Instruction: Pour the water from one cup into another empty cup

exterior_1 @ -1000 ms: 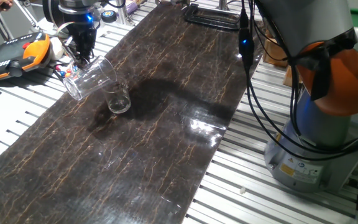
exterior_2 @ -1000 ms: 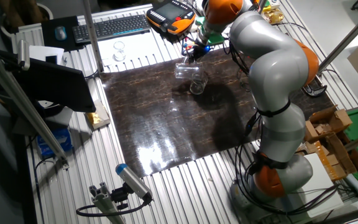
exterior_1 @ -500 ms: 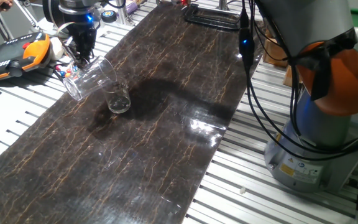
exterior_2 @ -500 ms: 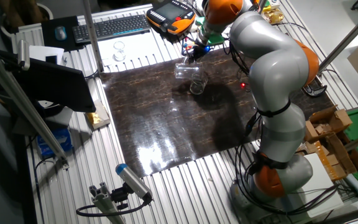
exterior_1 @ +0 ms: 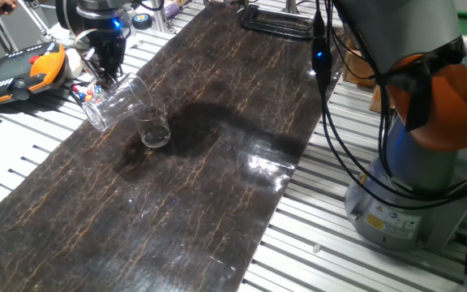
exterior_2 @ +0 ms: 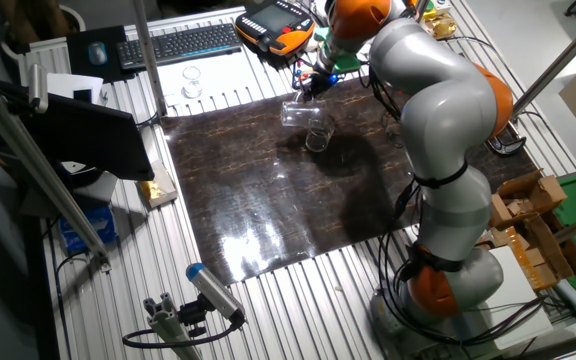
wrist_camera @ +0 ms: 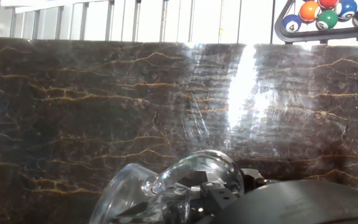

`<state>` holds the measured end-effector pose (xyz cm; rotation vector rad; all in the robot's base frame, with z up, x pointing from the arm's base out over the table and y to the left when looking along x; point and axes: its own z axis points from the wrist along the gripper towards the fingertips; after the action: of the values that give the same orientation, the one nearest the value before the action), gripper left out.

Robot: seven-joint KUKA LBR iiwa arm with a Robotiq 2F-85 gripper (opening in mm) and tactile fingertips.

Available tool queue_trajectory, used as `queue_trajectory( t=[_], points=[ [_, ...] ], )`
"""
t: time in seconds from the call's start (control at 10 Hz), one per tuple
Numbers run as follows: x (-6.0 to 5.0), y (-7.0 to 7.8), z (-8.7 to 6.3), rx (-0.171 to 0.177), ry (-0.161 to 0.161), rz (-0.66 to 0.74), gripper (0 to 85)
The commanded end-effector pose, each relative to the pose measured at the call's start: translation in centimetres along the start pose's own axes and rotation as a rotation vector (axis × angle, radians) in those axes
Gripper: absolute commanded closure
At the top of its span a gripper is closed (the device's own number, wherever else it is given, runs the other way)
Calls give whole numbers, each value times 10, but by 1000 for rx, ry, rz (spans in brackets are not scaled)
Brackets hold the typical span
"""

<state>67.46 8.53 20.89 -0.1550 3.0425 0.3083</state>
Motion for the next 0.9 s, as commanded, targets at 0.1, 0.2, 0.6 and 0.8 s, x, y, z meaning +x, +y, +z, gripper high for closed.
queue_trajectory(
  t=[0.1, 0.2, 0.6, 0.8],
  points=[
    [0, 0, 0, 0, 0, 1, 843],
    [0, 0, 0, 3, 0, 0, 843],
    [-1, 0, -9, 130, 11, -15, 843],
    [-3, -1, -20, 229, 14, -19, 843]
  ],
)
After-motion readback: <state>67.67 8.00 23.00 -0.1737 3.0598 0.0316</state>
